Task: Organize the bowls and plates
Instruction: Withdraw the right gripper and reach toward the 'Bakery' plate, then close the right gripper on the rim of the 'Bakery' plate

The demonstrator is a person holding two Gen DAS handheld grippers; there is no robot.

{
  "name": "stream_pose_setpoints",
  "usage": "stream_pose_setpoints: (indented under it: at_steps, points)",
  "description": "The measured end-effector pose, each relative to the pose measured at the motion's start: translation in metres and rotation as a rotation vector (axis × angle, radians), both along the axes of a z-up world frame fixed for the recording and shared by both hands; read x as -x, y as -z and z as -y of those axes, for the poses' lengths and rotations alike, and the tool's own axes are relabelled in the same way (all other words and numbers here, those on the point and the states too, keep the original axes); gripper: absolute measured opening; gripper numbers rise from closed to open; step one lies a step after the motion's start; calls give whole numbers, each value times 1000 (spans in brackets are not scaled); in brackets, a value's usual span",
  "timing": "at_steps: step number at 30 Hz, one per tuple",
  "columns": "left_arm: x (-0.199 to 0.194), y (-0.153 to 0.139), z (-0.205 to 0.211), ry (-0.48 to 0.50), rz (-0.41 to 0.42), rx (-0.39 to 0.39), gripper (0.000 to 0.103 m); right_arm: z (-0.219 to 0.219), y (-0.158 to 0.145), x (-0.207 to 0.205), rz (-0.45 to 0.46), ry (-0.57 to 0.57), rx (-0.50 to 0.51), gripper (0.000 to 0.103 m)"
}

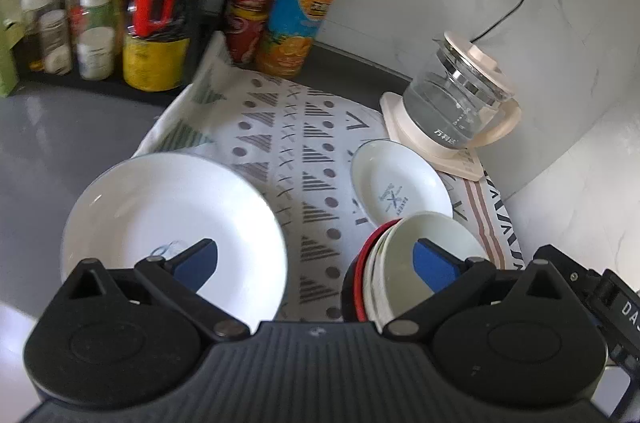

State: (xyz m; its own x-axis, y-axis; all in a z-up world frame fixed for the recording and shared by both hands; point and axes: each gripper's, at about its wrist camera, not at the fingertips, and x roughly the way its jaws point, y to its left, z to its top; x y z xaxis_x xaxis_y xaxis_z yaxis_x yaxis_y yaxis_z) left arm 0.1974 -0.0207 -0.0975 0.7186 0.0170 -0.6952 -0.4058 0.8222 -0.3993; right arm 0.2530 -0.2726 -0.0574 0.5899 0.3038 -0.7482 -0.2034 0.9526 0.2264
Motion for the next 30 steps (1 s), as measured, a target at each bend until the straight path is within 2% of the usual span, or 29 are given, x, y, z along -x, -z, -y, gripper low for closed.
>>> stream_pose_setpoints:
  at_steps: [13,18,23,27,30]
  points:
    - [-73,0,6,30,-47,-14,103,10,28,-64,-93,-13,-5,102]
    - [-92,3,4,10,-59,-18,102,19,43,-85,-139,-23,-24,100]
    - [-115,12,5,27,-71,-22,100,28,62,-103,-161,-55,-34,91]
    - [-133,22,6,67,-82,-10,99,36,83,-118,-214,-66,-43,80]
    - [-144,29,1,76,-80,12,95,43,100,-128,-256,-74,-60,75]
